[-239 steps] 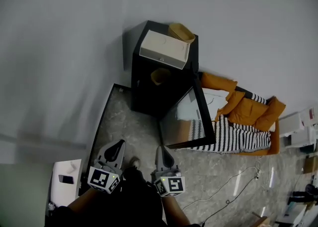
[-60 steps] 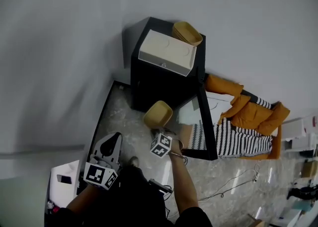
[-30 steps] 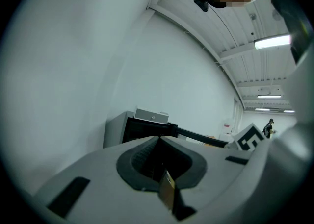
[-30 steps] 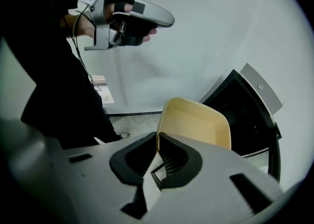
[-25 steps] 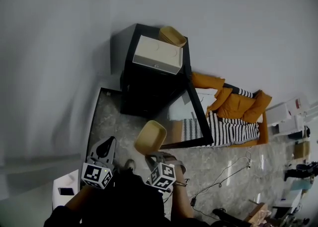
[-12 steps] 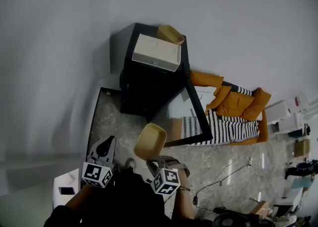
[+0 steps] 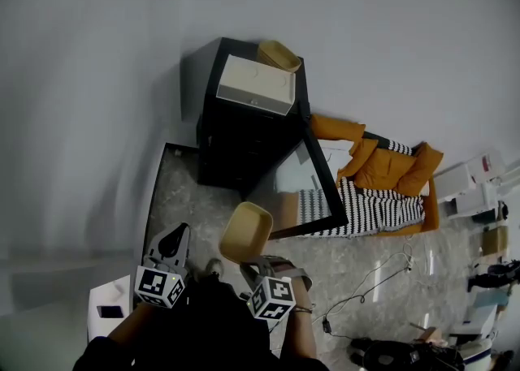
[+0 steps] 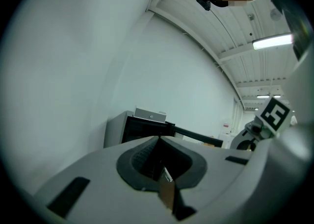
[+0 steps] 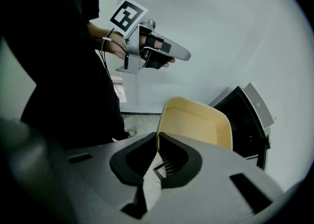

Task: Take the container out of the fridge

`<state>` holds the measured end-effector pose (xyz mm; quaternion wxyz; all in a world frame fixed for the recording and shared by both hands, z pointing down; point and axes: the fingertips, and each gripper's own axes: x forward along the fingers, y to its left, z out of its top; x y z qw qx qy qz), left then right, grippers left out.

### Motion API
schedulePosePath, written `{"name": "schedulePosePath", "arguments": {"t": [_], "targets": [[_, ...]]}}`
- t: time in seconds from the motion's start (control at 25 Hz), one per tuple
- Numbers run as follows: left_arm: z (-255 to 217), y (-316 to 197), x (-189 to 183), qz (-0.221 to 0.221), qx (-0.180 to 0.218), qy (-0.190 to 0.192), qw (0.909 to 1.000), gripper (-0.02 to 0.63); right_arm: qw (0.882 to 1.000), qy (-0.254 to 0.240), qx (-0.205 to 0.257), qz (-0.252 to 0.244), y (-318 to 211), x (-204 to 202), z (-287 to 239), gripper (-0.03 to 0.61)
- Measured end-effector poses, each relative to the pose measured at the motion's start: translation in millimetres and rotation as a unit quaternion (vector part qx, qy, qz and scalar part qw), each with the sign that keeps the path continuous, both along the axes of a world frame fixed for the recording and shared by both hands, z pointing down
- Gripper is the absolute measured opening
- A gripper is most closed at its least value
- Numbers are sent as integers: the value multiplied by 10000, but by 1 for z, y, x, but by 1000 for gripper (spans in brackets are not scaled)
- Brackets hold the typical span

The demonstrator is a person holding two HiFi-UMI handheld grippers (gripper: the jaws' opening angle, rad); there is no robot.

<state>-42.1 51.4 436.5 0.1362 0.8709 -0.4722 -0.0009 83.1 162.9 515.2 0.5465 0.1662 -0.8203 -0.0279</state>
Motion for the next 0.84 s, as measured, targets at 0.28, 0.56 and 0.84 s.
{"name": "schedulePosePath", "arguments": {"t": [0.28,0.56,0.84], "targets": [[-2,6,-1,18,-4,27,10000,6,10000,-2,-20,-6,8,-2,-4,12],[-1,11,-2,65,-6,10,10000,6,10000,9,-13,-27,13,-6,-5,12],[-1,12,-8,29,54,-6,10000,6,10000,-6,-24,-86,16,-12,-8,12]]}}
